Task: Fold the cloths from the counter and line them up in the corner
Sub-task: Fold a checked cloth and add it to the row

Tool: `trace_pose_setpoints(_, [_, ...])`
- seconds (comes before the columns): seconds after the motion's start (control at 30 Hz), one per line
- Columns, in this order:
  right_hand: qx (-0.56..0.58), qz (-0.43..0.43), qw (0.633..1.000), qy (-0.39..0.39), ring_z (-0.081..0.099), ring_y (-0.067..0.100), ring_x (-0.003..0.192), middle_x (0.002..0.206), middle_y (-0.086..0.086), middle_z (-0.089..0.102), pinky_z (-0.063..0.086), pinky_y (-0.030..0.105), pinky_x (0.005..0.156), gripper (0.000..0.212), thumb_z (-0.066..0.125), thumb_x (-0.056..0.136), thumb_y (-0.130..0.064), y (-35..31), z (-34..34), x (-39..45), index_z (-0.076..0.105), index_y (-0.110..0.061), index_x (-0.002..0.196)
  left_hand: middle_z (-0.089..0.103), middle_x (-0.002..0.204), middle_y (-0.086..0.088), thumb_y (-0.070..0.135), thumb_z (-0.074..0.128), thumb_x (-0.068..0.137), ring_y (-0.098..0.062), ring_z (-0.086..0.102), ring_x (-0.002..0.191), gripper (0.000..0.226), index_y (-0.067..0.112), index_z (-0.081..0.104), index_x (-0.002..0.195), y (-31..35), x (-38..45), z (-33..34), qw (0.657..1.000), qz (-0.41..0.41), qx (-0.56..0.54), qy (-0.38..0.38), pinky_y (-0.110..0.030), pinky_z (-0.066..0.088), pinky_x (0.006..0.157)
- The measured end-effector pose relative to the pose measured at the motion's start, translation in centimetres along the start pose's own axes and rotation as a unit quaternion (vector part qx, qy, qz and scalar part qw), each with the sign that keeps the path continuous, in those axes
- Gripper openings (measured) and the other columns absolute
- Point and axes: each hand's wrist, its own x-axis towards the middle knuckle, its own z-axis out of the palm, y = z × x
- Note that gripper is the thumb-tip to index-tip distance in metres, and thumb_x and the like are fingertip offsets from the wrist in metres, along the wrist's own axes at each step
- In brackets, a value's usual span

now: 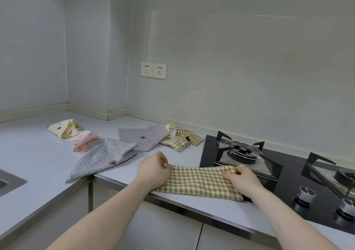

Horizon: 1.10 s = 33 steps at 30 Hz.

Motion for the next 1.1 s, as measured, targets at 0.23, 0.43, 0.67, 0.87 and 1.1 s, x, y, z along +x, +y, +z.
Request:
trace_pose_setpoints(0.23, [0.115, 0.051, 0.992, 0.033, 0.065, 0.019, 0.097, 0.110, 0.003, 0.065, 0.048, 0.032, 0.072, 0.045, 0.083, 0.083, -0.023, -0.3, -1.5, -0.4, 0.057, -0.015, 0.118, 0.061, 0.084, 0.013, 0.051, 0.065, 0.089, -0.013, 0.059, 0.087, 0.034, 0.029, 0.051, 0.111, 0.1, -0.2, -0.1, 1.000, 0.001, 0.001, 0.013, -0.036, 0.045, 0.080])
trace_pose_setpoints(0.43, [0.118, 0.037, 0.990, 0.062, 0.062, 0.023, 0.107, 0.122, 0.004, 0.062, 0.054, 0.038, 0.086, 0.052, 0.084, 0.078, -0.023, -3.7, -2.8, -0.4, 0.056, -0.020, 0.122, 0.063, 0.088, 0.013, 0.038, 0.063, 0.095, -0.008, 0.061, 0.086, 0.020, 0.029, 0.055, 0.112, 0.0, -0.2, -0.6, 0.997, -0.025, -0.069, 0.009, -0.032, 0.051, 0.079])
trace_pose_setpoints(0.67, [0.099, -0.023, 0.994, 0.029, 0.059, 0.020, 0.109, 0.119, 0.002, 0.057, 0.047, 0.031, 0.083, 0.052, 0.081, 0.079, -0.021, -9.8, -1.1, -1.5, 0.052, -0.020, 0.123, 0.064, 0.095, 0.009, 0.023, 0.063, 0.091, -0.010, 0.062, 0.084, 0.012, 0.026, 0.061, 0.103, 0.1, -0.2, -1.1, 0.981, -0.055, -0.182, 0.029, -0.030, 0.048, 0.070])
trace_pose_setpoints(0.87, [0.057, -0.051, 0.997, -0.031, 0.062, 0.015, 0.094, 0.114, 0.000, 0.059, 0.053, 0.027, 0.069, 0.050, 0.077, 0.079, -0.018, -12.8, 3.0, -2.7, 0.054, -0.021, 0.123, 0.063, 0.093, 0.003, 0.014, 0.061, 0.091, -0.015, 0.061, 0.083, 0.011, 0.021, 0.065, 0.097, 0.0, -0.3, -1.6, 0.963, -0.065, -0.258, 0.044, -0.028, 0.047, 0.068])
trace_pose_setpoints(1.1, [0.052, -0.051, 0.993, -0.089, 0.072, 0.008, 0.067, 0.106, 0.003, 0.072, 0.056, 0.025, 0.061, 0.050, 0.074, 0.081, -0.014, -13.8, 7.0, -3.8, 0.051, -0.022, 0.125, 0.063, 0.089, 0.003, 0.010, 0.060, 0.089, -0.014, 0.060, 0.081, 0.012, 0.020, 0.066, 0.094, 0.2, -0.5, -1.6, 0.966, -0.060, -0.247, 0.046, -0.028, 0.045, 0.066])
